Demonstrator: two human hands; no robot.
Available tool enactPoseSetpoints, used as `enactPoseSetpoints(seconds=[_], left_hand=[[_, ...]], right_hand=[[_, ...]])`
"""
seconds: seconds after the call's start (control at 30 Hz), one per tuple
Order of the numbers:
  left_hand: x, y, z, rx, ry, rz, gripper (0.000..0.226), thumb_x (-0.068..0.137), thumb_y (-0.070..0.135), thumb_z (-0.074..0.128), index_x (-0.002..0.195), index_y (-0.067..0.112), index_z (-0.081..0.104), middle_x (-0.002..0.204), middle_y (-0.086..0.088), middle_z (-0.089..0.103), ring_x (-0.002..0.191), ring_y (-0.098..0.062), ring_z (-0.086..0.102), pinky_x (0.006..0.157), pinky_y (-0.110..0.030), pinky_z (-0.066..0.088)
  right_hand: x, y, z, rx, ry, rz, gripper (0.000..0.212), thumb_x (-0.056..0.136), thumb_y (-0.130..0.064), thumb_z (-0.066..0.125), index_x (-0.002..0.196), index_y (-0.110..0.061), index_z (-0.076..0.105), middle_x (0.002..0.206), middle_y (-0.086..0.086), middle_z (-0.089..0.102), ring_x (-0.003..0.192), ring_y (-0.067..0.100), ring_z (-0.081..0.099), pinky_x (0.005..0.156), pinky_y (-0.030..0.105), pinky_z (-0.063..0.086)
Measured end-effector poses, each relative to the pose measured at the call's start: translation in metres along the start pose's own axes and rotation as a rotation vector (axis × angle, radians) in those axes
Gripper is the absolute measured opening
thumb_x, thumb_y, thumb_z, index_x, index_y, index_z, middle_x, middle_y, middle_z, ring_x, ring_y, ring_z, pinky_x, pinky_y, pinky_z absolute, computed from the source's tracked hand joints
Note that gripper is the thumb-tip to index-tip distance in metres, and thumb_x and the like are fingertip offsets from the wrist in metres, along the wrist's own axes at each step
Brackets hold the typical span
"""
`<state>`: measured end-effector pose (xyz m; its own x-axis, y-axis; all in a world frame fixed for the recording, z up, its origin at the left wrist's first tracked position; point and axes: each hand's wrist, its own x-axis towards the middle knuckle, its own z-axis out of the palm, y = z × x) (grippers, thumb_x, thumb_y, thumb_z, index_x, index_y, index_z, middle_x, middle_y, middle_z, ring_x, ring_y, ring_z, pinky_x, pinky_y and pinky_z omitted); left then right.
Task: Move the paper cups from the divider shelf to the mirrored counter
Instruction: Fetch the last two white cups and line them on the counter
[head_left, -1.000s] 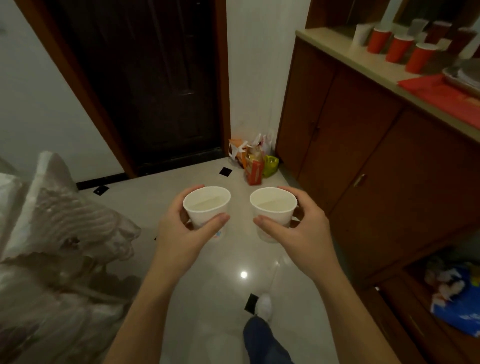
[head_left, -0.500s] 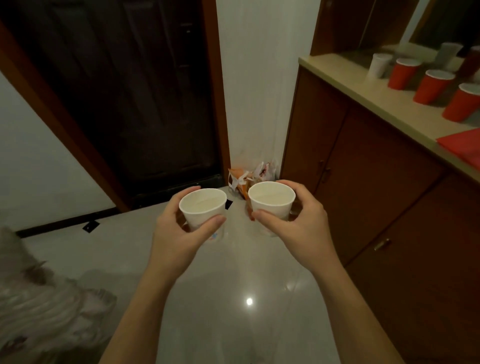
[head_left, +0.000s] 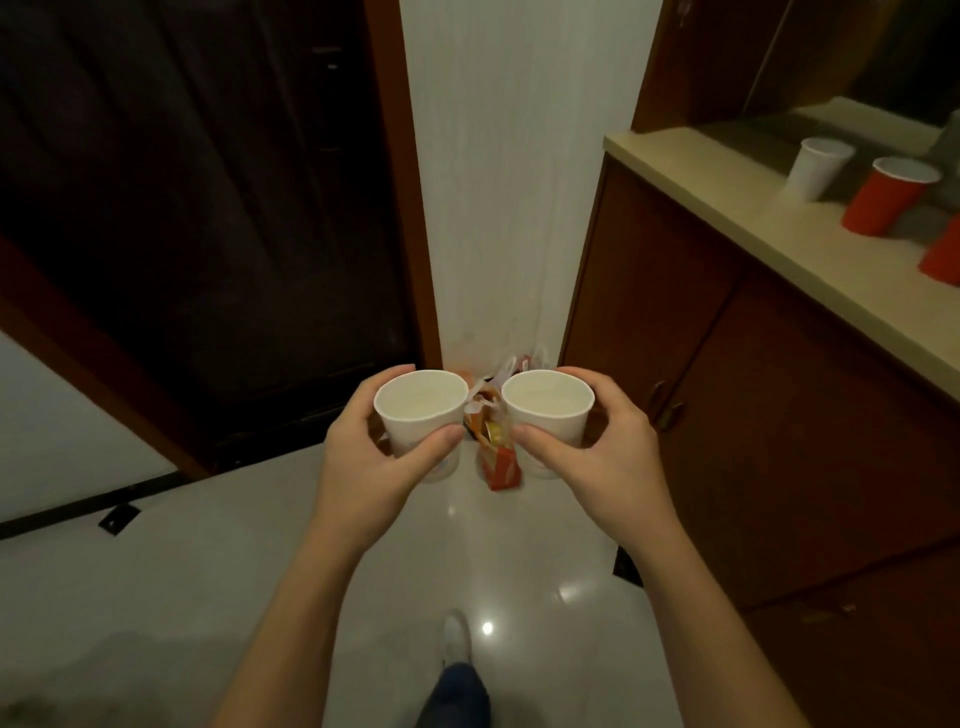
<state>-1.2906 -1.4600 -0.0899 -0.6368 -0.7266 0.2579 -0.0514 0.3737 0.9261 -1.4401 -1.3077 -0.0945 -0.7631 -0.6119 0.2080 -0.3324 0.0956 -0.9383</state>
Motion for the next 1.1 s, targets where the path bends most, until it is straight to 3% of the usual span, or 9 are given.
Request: enactPoseSetpoints(seconds=[0.27,0.43,0.63,0.77,0.93,1.0,1.1], left_hand=[[0.181,-0.023,0.013,-0.073,-0.107,0.035,0.070,0.063,0.050,0.078,0.127,0.034,0.054,0.114,0.022,0.060,0.107,0.004,0.057,0.077,-0.013,0.052],[0.255,-0.036,0.044,-0.091,-0.196,0.063,0.069,0.062,0.052,0.079,0.125,0.037,0.054,0.112,0.029,0.060,0.107,0.006,0.056,0.076,-0.008,0.049],[0.321,-0.048,0.094,-0.148,-0.283,0.070,0.069,0.063,0.042,0.080,0.125,0.025,0.058,0.116,0.015,0.063,0.107,0.003,0.058,0.075,-0.007,0.048],[0.366,-0.049,0.142,-0.174,-0.353,0.083,0.067,0.063,0.040,0.081,0.124,0.028,0.058,0.112,0.020,0.063,0.106,0.006,0.057,0.074,-0.007,0.048],[0.427,-0.033,0.216,-0.180,-0.437,0.133,0.058,0.065,0.042,0.080,0.117,0.043,0.055,0.108,0.035,0.060,0.106,0.008,0.056,0.072,-0.006,0.047],[0.450,-0.024,0.247,-0.185,-0.472,0.158,0.059,0.065,0.043,0.079,0.119,0.041,0.055,0.108,0.035,0.060,0.106,0.007,0.056,0.072,-0.007,0.048],[0.480,-0.009,0.290,-0.220,-0.509,0.184,0.057,0.066,0.042,0.079,0.119,0.041,0.057,0.110,0.032,0.062,0.106,0.006,0.057,0.072,-0.007,0.049]], right_hand=[[0.162,0.006,0.021,-0.053,0.188,-0.007,0.068,0.060,-0.056,0.081,0.120,-0.035,0.058,0.110,-0.022,0.063,0.104,-0.006,0.057,0.075,0.013,0.051],[0.216,0.022,0.011,-0.106,0.281,0.055,0.070,0.058,-0.062,0.078,0.120,-0.040,0.055,0.111,-0.025,0.060,0.105,-0.008,0.055,0.077,0.020,0.053],[0.267,0.046,-0.013,-0.138,0.382,0.105,0.069,0.057,-0.062,0.079,0.119,-0.041,0.056,0.111,-0.024,0.061,0.106,-0.004,0.056,0.082,0.028,0.056],[0.305,0.062,-0.039,-0.140,0.453,0.112,0.070,0.058,-0.060,0.080,0.121,-0.040,0.055,0.113,-0.025,0.059,0.107,-0.007,0.054,0.082,0.027,0.056],[0.358,0.076,-0.088,-0.141,0.571,0.096,0.069,0.059,-0.057,0.082,0.120,-0.037,0.056,0.115,-0.020,0.062,0.108,0.001,0.057,0.087,0.037,0.055],[0.378,0.079,-0.111,-0.142,0.605,0.086,0.070,0.058,-0.058,0.081,0.120,-0.037,0.056,0.113,-0.021,0.062,0.108,0.001,0.057,0.087,0.035,0.054],[0.402,0.083,-0.140,-0.168,0.621,0.081,0.069,0.059,-0.056,0.082,0.119,-0.040,0.054,0.112,-0.026,0.061,0.106,-0.005,0.056,0.084,0.023,0.052]])
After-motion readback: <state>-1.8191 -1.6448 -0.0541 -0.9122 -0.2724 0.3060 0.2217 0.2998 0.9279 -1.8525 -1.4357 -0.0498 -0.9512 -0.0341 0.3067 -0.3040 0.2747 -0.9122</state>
